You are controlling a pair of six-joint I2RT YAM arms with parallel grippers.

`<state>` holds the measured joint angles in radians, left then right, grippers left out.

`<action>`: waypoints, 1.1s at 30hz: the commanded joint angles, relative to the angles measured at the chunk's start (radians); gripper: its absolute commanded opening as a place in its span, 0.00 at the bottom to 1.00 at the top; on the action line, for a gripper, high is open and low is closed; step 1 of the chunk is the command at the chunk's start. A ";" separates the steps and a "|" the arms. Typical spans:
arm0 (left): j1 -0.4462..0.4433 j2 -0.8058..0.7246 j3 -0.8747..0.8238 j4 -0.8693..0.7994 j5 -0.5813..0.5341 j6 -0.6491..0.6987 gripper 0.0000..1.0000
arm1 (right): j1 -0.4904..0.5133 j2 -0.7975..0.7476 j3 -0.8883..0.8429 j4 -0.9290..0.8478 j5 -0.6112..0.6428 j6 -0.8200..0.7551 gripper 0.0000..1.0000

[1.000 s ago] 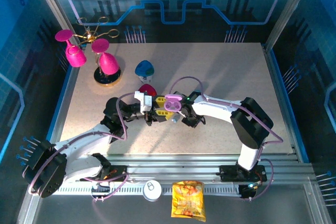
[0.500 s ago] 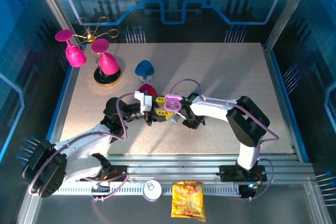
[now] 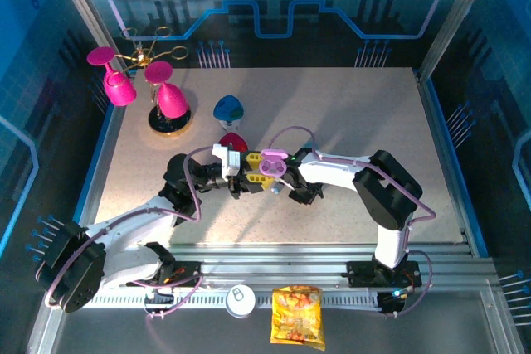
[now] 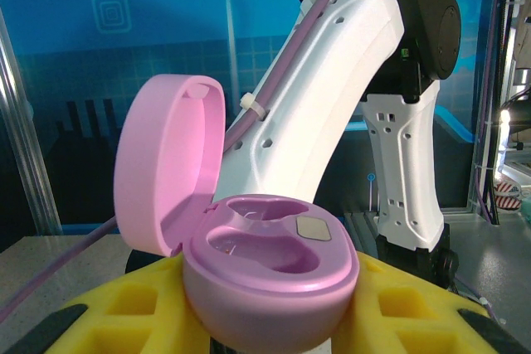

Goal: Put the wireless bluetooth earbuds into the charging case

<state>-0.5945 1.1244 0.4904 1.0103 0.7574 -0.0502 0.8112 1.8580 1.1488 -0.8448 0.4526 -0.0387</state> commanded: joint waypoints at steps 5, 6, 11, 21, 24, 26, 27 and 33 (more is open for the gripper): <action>0.009 -0.027 0.011 0.002 0.023 0.013 0.33 | -0.002 0.036 0.012 -0.004 0.017 0.011 0.15; 0.008 -0.029 0.010 0.003 0.021 0.014 0.33 | -0.004 0.034 0.013 -0.004 0.017 0.013 0.14; 0.008 -0.031 0.004 -0.003 0.018 0.019 0.33 | -0.016 -0.005 0.005 0.008 -0.026 0.046 0.12; 0.007 -0.048 -0.009 -0.015 0.009 0.020 0.33 | -0.213 -0.250 -0.098 0.102 -0.393 0.309 0.09; 0.007 -0.047 -0.008 -0.010 0.011 0.019 0.33 | -0.273 -0.317 -0.141 0.130 -0.454 0.370 0.11; 0.007 -0.044 -0.007 -0.009 0.011 0.015 0.33 | -0.314 -0.362 -0.170 0.152 -0.513 0.413 0.12; 0.007 -0.045 -0.007 -0.009 0.012 0.014 0.33 | -0.332 -0.379 -0.181 0.161 -0.548 0.429 0.12; 0.007 -0.046 -0.003 -0.013 0.018 0.012 0.33 | -0.425 -0.463 -0.261 0.221 -0.746 0.491 0.11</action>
<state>-0.5945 1.0977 0.4904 0.9913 0.7570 -0.0498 0.4171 1.4357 0.9218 -0.6662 -0.1402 0.3855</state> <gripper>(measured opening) 0.352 0.113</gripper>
